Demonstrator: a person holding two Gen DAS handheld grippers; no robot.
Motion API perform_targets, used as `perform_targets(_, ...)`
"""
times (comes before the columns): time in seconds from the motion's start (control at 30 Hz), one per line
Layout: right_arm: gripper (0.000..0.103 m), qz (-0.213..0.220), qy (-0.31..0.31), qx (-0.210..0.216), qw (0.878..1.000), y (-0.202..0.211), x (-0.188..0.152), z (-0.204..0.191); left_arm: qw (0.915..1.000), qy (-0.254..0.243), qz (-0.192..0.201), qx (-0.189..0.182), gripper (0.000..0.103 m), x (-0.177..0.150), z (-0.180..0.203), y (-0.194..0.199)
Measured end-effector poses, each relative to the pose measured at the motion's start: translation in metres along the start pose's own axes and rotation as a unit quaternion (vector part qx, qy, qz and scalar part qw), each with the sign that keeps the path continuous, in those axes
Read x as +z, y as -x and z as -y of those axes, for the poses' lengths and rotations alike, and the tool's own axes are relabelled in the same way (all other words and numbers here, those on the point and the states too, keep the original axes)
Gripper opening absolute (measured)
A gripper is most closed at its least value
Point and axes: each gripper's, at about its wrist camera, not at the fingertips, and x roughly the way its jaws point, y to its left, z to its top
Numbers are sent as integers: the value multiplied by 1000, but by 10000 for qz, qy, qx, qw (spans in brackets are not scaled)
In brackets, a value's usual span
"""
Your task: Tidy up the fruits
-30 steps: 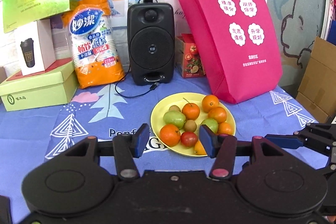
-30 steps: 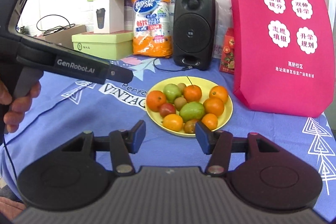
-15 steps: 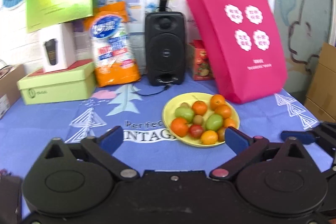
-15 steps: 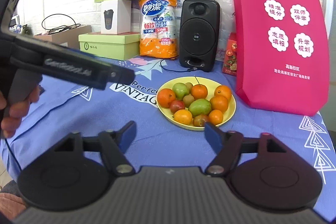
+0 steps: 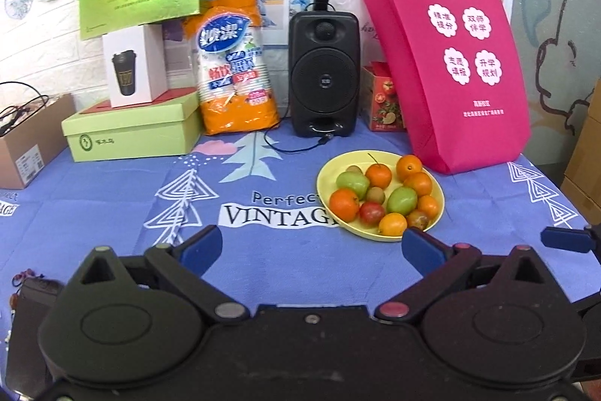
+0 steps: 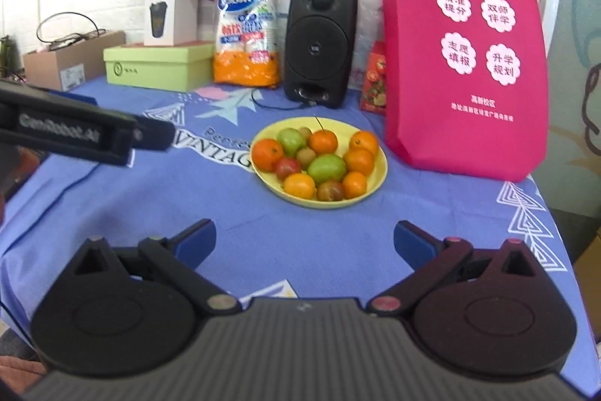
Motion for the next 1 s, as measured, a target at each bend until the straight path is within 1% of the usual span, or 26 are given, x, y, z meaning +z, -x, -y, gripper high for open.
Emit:
perform_targets(0.1, 103, -8, -37, -200, 9998, 1, -2, 1, 10000, 7, 34, 41, 103, 0, -2, 4)
perform_targets(0.23, 103, -10, 47, -335, 9994, 2, -2, 0, 10000, -25, -14, 90, 103, -1, -1, 5)
perform_targets(0.4, 103, -7, 135, -313, 9994, 2, -3, -3, 9998, 65, -197, 21, 103, 0, -3, 3)
perform_targets(0.6, 103, -46, 279, -241, 9993, -1, -5, -7, 9999, 126, -19, -4, 103, -2, -6, 10)
perform_targets(0.67, 103, -57, 282, -233, 9993, -2, -5, -8, 9997, 230, 86, 89, 103, -4, -8, 14)
perform_targets(0.73, 103, -61, 278, -221, 9994, -2, -6, -8, 9986, 296, 249, 359, 103, -7, -8, 18)
perform_targets(0.77, 103, -63, 279, -220, 9993, -2, -6, -8, 9979, 315, 263, 496, 103, -8, -7, 19)
perform_targets(0.8, 103, -62, 281, -214, 9994, -2, -6, -8, 9976, 331, 256, 550, 103, -9, -8, 20)
perform_targets(0.87, 103, -68, 276, -224, 9993, -2, -6, -8, 9976, 392, 192, 529, 103, -9, -9, 19)
perform_targets(1.0, 103, -74, 272, -229, 9993, -2, -6, -9, 9984, 273, 148, 469, 103, -11, -7, 19)
